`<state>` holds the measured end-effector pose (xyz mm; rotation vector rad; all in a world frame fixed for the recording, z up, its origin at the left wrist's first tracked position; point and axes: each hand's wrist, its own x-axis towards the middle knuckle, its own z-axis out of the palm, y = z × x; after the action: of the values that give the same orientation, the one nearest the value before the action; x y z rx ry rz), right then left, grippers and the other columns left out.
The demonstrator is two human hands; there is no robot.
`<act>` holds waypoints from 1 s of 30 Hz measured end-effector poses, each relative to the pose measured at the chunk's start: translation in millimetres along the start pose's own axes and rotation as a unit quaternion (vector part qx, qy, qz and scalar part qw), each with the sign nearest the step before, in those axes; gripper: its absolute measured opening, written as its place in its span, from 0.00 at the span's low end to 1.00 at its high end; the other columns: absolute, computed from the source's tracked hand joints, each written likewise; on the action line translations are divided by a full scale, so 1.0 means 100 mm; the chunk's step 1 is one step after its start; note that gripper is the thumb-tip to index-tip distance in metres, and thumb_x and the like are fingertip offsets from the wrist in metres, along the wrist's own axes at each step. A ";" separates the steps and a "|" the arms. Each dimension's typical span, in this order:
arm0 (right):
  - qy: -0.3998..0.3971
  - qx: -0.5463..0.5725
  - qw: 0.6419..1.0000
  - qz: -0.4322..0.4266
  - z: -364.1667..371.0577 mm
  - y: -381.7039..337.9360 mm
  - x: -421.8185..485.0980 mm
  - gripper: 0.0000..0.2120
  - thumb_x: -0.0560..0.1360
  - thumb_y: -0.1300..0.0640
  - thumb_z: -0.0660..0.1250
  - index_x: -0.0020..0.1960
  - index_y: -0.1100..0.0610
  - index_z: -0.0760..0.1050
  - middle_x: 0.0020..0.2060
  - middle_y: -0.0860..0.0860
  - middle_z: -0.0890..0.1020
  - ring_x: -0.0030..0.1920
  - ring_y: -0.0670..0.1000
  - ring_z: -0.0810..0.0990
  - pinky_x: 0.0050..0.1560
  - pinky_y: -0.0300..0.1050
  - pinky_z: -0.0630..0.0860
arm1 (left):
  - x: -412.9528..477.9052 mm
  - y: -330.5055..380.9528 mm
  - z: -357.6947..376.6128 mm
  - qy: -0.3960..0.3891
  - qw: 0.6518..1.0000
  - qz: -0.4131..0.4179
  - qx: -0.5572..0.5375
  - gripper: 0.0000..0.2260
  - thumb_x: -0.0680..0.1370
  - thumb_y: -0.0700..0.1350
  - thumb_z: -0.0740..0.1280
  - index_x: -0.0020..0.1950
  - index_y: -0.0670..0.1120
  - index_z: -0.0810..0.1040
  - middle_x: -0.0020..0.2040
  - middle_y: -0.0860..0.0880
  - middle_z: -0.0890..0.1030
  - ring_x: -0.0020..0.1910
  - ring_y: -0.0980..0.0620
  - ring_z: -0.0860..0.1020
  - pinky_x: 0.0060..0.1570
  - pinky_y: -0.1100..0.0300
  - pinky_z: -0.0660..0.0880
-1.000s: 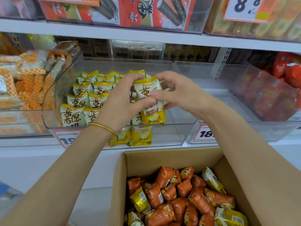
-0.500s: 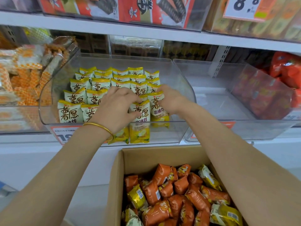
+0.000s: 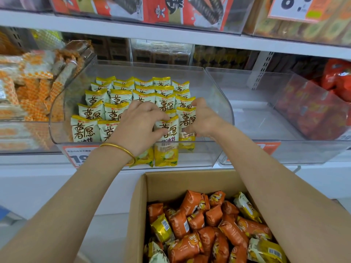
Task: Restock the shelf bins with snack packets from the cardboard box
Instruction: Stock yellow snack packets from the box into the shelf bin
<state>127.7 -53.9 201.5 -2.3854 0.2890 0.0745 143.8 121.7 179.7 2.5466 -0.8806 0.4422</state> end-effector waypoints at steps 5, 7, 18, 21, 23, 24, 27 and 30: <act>0.033 -0.076 0.996 -0.037 -0.06 -0.04 -0.18 0.32 0.73 0.67 0.70 0.70 0.59 0.56 0.57 0.56 0.75 0.53 0.54 0.75 0.46 0.43 0.69 | -0.04 0.00 0.00 0.033 0.999 0.018 0.015 0.13 0.75 0.48 0.69 0.59 0.48 0.81 0.56 0.48 0.78 0.58 0.43 0.69 0.59 0.49 0.66; 0.081 -0.085 0.990 -0.078 -0.11 -0.04 -0.36 0.30 0.74 0.67 0.68 0.71 0.57 0.58 0.63 0.56 0.73 0.59 0.55 0.75 0.50 0.44 0.70 | -0.09 0.03 -0.04 0.092 0.994 0.052 0.034 0.11 0.76 0.46 0.66 0.56 0.46 0.81 0.53 0.46 0.79 0.55 0.41 0.72 0.56 0.49 0.68; 0.024 0.028 0.999 0.037 0.17 1.60 -1.59 0.08 0.77 0.63 0.65 0.54 0.52 0.76 0.44 0.47 0.80 0.43 0.47 0.82 0.45 0.41 0.77 | -1.24 0.75 0.63 -0.122 0.973 0.195 -0.009 0.15 0.75 0.49 0.57 0.49 0.49 0.82 0.51 0.53 0.79 0.54 0.49 0.74 0.49 0.49 0.76; -0.060 -0.116 0.981 0.146 0.46 2.23 -1.57 0.08 0.78 0.59 0.62 0.56 0.59 0.74 0.48 0.52 0.78 0.53 0.55 0.78 0.51 0.48 0.75 | -1.34 0.85 0.90 -0.187 0.964 0.187 -0.014 0.16 0.74 0.51 0.55 0.47 0.51 0.82 0.49 0.54 0.80 0.51 0.49 0.75 0.46 0.51 0.78; -0.086 -0.159 0.968 0.174 0.67 2.49 -1.52 0.12 0.79 0.57 0.60 0.59 0.61 0.72 0.52 0.55 0.77 0.54 0.58 0.77 0.51 0.49 0.75 | -1.36 0.90 1.02 -0.207 0.962 0.175 -0.022 0.13 0.74 0.49 0.58 0.46 0.51 0.83 0.48 0.53 0.80 0.50 0.49 0.76 0.45 0.51 0.78; -0.075 -0.179 0.965 0.177 0.77 2.58 -1.50 0.12 0.79 0.57 0.60 0.61 0.59 0.71 0.55 0.56 0.76 0.56 0.59 0.76 0.53 0.51 0.76 | -1.38 0.92 1.06 -0.217 0.961 0.172 -0.026 0.11 0.74 0.48 0.61 0.46 0.50 0.83 0.48 0.53 0.81 0.51 0.48 0.76 0.46 0.50 0.79; -0.012 -0.220 0.959 0.177 0.89 2.76 -1.32 0.17 0.79 0.59 0.59 0.67 0.56 0.67 0.65 0.60 0.68 0.65 0.62 0.68 0.59 0.55 0.72 | -1.38 0.99 1.15 -0.230 0.957 0.174 -0.037 0.06 0.74 0.43 0.69 0.48 0.48 0.83 0.50 0.50 0.81 0.53 0.46 0.76 0.50 0.50 0.77; 0.019 -0.249 0.953 0.173 0.87 2.93 -1.10 0.17 0.78 0.61 0.58 0.67 0.57 0.68 0.65 0.61 0.67 0.63 0.62 0.68 0.59 0.55 0.70 | -1.37 1.00 1.23 -0.233 0.956 0.171 -0.043 0.06 0.74 0.43 0.68 0.49 0.47 0.83 0.51 0.50 0.81 0.53 0.46 0.75 0.51 0.51 0.75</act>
<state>-43.4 -184.3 -41.0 -2.8060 0.7853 0.2965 -3.3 62.2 43.2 2.4564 -1.4867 -0.1154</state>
